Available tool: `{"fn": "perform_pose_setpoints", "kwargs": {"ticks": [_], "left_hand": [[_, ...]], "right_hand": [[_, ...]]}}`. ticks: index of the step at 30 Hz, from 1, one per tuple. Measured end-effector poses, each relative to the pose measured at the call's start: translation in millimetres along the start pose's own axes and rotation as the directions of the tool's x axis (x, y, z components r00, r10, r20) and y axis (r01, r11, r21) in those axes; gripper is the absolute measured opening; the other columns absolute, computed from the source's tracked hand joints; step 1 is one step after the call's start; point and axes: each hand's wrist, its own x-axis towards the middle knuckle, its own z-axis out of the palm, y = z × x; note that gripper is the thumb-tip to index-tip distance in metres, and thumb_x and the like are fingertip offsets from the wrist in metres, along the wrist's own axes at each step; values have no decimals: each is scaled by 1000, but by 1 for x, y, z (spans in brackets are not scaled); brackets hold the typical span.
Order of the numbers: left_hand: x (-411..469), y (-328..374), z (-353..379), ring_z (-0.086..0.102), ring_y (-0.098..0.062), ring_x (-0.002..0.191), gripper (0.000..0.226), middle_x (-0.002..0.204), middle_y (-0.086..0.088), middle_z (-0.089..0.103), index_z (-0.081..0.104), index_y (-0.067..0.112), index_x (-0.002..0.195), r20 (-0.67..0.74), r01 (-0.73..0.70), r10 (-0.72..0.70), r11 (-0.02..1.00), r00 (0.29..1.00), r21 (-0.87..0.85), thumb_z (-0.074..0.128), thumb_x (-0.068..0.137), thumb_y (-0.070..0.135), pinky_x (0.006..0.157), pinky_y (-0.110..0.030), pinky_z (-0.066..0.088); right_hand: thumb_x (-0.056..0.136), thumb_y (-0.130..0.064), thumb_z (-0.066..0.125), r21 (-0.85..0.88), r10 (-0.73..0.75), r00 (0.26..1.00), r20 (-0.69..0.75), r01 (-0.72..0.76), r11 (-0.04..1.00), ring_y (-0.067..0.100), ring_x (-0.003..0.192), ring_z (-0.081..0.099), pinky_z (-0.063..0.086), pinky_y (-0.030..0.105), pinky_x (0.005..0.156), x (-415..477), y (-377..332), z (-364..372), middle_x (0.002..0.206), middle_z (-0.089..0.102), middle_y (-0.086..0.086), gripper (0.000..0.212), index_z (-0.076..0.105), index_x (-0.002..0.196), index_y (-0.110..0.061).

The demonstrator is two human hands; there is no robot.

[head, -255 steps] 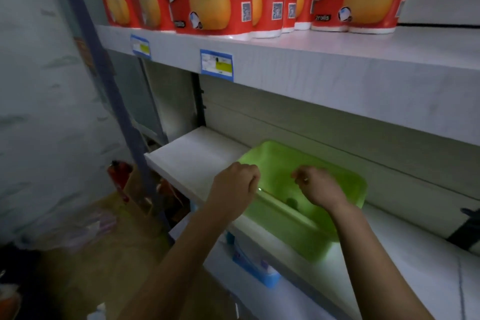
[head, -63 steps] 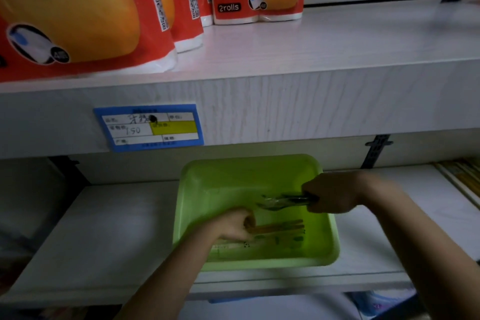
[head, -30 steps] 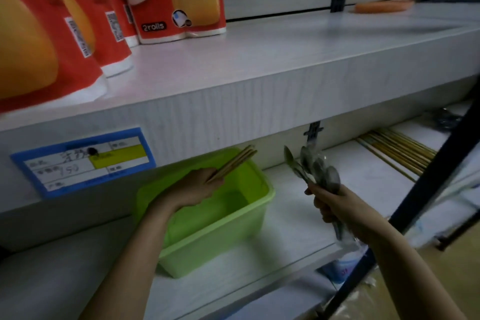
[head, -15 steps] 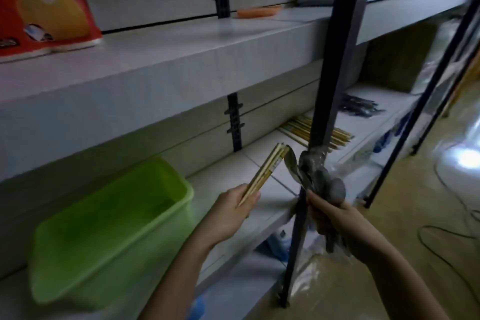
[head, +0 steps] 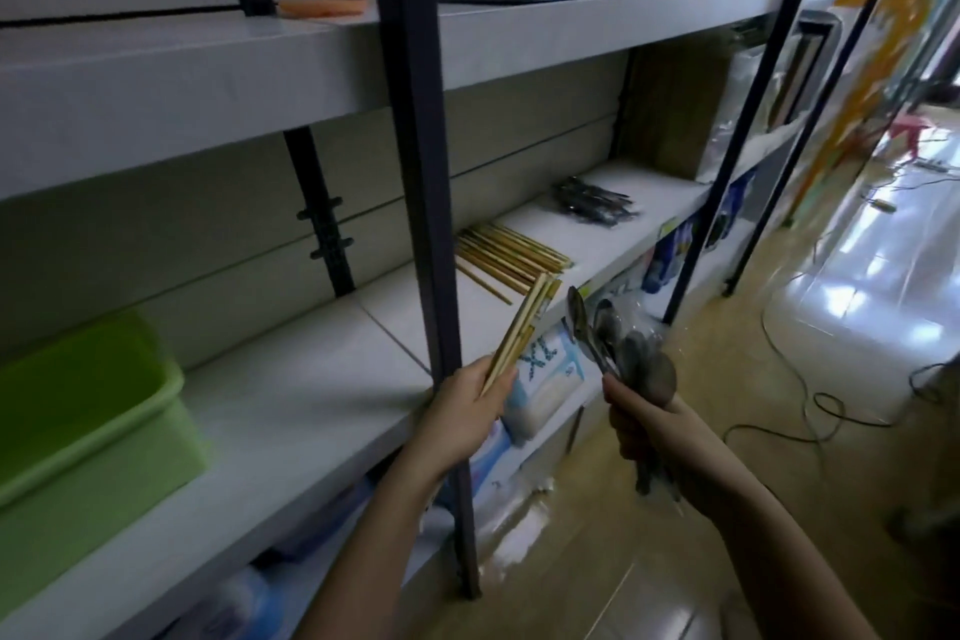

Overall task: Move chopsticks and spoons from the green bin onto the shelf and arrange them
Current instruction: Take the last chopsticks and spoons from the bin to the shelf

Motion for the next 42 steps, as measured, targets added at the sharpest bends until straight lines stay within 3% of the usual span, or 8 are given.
{"fn": "perform_pose_setpoints", "kwargs": {"ticks": [6,10,17,21,29,36,40,42], "left_hand": [[50,22,36,37,1,39,24,60,7,42,46,29,75,32,-58,58,998,998,16,41,98,30,42,-12,30],[97,29,62,35,-4,46,23,59,4,38,46,19,78,82,-43,46,998,996,-37,42,98,29,43,-16,29],[200,37,93,33,-1,39,22,58,5,38,48,15,84,92,-11,24,989,995,-145,41,98,30,39,-15,28],[258,49,89,33,0,36,26,56,5,36,44,17,76,34,26,-19,978,999,-206,40,99,28,39,-16,28],[338,26,66,35,-8,40,28,57,2,41,44,15,75,-112,130,-168,950,979,-286,39,100,26,43,-22,30],[375,-12,46,35,-1,29,26,56,-1,41,46,12,78,-276,242,-349,902,896,-357,40,99,24,35,-15,32],[408,-30,43,34,-8,33,27,58,-5,39,45,13,75,-396,308,-470,860,789,-407,39,100,22,32,-14,27],[423,-43,44,37,-14,43,30,58,-4,41,46,11,72,-461,370,-512,854,724,-367,40,99,22,42,-19,32]], "right_hand": [[92,-27,50,24,-36,996,-87,39,999,8,48,26,24,22,48,20,-9,-45,56,30,-3,23,49,72,-14],[93,-26,49,31,-49,988,-146,54,998,7,48,29,27,20,46,39,-20,-79,56,33,-4,23,50,74,-14],[92,-24,49,5,-63,970,-233,66,998,9,51,32,29,21,49,109,-51,-135,59,37,-1,18,53,83,-9],[93,-22,49,11,-65,969,-237,69,998,11,52,28,24,24,51,164,-80,-157,60,34,0,20,50,77,-10],[95,-23,49,37,-27,984,-175,34,999,5,43,30,26,16,42,277,-95,-172,54,36,-4,19,52,81,-11],[96,-20,48,5,40,991,-127,-40,999,10,50,30,25,22,49,350,-106,-174,58,38,0,17,52,83,-8],[96,-19,47,-89,65,995,-69,-71,994,11,50,30,25,22,47,412,-109,-189,59,38,2,17,53,85,-7],[96,-15,46,-126,65,998,-21,-67,990,11,50,29,24,22,46,442,-109,-199,60,37,2,14,51,84,-8]]}}
